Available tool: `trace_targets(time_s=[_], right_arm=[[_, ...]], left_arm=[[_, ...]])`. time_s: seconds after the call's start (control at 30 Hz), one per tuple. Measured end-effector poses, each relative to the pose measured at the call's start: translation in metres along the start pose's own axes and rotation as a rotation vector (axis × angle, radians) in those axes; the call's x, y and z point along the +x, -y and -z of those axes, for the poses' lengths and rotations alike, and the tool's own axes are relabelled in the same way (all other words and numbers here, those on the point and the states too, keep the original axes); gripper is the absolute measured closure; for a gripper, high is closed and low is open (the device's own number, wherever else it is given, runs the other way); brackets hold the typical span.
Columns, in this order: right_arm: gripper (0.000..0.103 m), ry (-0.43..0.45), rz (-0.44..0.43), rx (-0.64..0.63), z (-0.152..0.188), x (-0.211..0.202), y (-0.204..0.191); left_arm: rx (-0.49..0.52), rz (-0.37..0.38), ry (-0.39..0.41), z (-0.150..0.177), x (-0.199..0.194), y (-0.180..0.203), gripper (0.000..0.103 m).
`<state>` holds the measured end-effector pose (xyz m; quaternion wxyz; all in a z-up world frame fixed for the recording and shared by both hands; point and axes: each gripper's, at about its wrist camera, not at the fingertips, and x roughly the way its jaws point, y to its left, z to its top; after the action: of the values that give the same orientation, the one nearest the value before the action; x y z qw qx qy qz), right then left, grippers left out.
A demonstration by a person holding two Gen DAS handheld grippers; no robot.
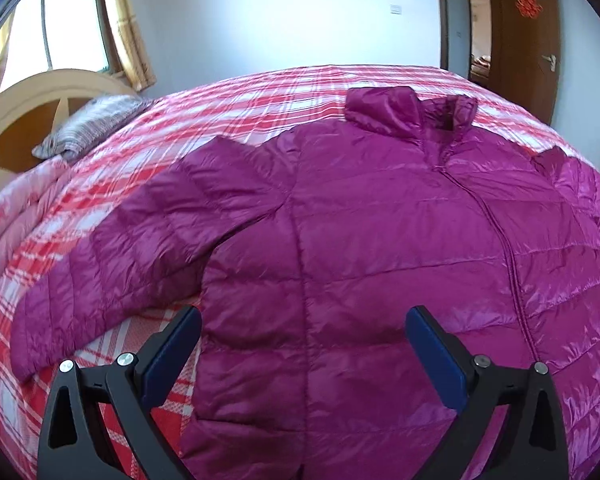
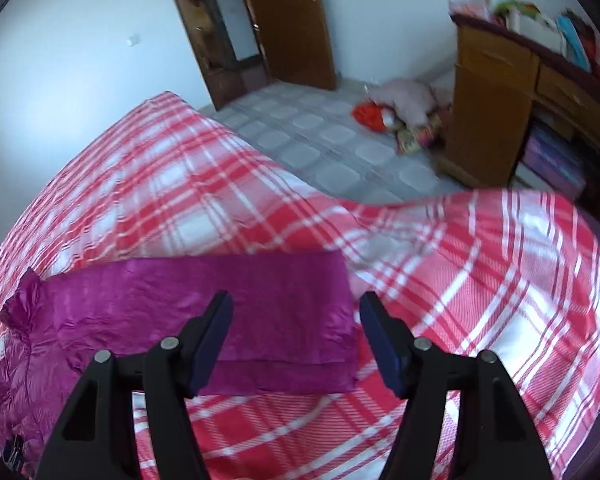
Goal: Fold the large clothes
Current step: 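Fold the held sleeve across the jacket body and open the right gripper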
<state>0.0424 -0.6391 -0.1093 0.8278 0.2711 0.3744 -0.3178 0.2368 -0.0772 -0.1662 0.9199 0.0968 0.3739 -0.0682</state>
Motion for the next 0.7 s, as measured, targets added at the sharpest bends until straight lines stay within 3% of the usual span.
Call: trace_targets(time_s=[0.17, 0.27, 0.33, 0.37, 0.4, 0.47, 0.7], right_arm=[[0.034, -0.076, -0.008, 0.006, 0.006, 0.041, 0.0], [0.039, -0.118, 0.02, 0.007, 0.008, 0.057, -0.002], [0.059, -0.134, 0.019, -0.007, 0.01, 0.063, -0.002], [0.076, -0.13, 0.015, -0.028, 0.01, 0.062, -0.004], [0.083, -0.115, 0.013, -0.053, 0.011, 0.058, -0.008], [0.088, -0.072, 0.039, -0.109, 0.012, 0.046, -0.018], [0.089, 0.221, 0.13, -0.362, 0.007, -0.04, -0.097]], left_arm=[[0.037, -0.024, -0.012, -0.002, 0.002, 0.011, 0.001], [0.037, -0.028, -0.017, -0.001, 0.002, 0.012, 0.001], [0.038, -0.032, -0.019, 0.0, 0.003, 0.012, 0.001], [0.038, -0.032, -0.022, 0.0, 0.004, 0.011, 0.001], [0.037, -0.031, -0.024, 0.0, 0.005, 0.011, 0.001], [0.035, -0.031, -0.026, -0.001, 0.006, 0.01, 0.001], [0.016, -0.018, -0.003, -0.003, -0.002, 0.003, 0.001]])
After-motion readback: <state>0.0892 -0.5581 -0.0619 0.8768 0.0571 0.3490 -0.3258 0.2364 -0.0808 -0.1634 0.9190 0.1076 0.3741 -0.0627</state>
